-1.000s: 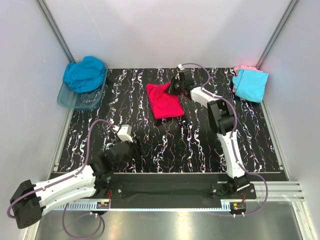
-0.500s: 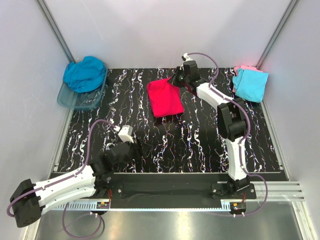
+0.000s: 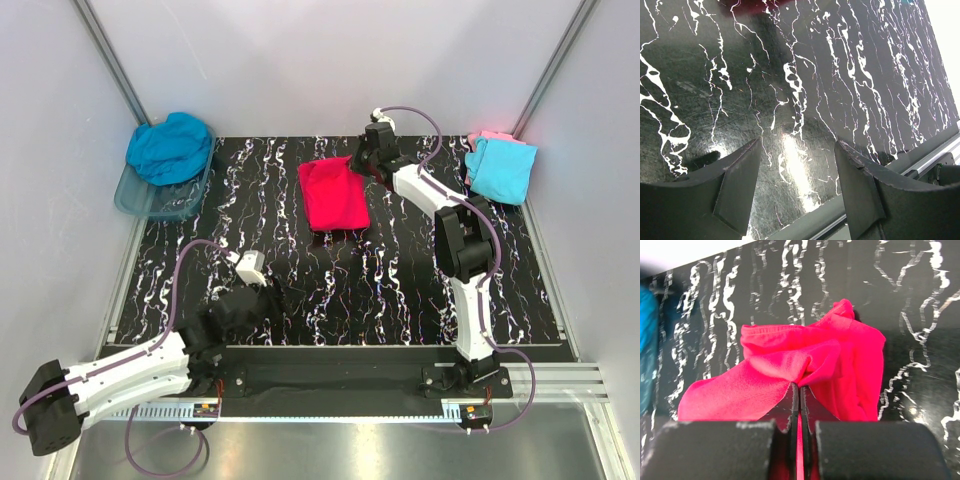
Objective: Fold and stack the t-shirts
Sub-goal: Fold the tshirt
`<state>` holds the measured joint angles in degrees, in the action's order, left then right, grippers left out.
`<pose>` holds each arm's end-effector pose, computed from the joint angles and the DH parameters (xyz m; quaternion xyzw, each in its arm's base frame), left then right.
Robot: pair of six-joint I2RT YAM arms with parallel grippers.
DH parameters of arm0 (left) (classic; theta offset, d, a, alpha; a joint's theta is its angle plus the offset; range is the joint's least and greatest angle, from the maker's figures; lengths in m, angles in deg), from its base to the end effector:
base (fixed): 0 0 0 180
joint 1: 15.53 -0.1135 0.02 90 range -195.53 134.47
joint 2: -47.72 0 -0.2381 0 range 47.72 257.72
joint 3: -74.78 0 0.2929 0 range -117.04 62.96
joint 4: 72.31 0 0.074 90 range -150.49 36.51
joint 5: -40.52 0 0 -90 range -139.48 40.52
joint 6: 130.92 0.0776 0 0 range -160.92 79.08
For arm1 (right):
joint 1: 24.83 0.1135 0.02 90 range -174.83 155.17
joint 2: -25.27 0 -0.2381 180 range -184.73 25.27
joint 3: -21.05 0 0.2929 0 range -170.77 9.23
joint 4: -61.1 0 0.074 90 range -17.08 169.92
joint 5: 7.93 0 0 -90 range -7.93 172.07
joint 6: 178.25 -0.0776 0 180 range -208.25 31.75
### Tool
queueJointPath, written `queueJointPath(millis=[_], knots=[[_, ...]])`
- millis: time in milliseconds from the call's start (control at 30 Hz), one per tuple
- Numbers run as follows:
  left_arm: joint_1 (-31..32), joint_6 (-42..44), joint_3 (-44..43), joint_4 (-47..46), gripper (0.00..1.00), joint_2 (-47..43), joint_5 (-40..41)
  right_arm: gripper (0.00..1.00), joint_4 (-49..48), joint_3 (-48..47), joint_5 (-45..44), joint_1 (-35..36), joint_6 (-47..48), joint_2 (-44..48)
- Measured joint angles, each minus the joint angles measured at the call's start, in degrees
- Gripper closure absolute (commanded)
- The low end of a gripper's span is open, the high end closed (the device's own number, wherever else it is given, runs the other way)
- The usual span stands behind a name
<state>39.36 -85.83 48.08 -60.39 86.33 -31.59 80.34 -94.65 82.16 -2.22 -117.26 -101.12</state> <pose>0.1666 -0.1955 0.1419 -0.0126 0.8319 -0.3286 0.4470 0.5358 0.2233 0.1752 0.0479 0.8644 0.2185 0.4503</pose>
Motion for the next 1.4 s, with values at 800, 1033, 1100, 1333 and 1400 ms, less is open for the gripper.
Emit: queueJointPath(millis=[800,1033,1100,1333,1400], knots=[[0.2,0.1,0.0,0.3,0.31,0.1,0.9,0.34,2.4,-7.0,-5.4,-0.1,-2.9,-7.0],[0.2,0.3,-0.5,-0.1,0.30,3.3,1.5,0.18,0.0,-1.4,-7.9,-0.4,-3.2,-7.1],[0.2,0.5,-0.5,-0.2,0.30,4.1,1.5,0.18,-1.8,3.0,-9.0,-0.5,-3.2,-4.8],[0.2,2.1,-3.0,0.7,0.21,5.4,3.8,0.17,-6.2,12.8,-10.2,-0.7,-4.0,7.9],[0.1,3.2,-6.1,1.0,0.09,6.7,5.7,0.17,-8.2,16.7,-10.1,-0.7,-4.9,12.9]])
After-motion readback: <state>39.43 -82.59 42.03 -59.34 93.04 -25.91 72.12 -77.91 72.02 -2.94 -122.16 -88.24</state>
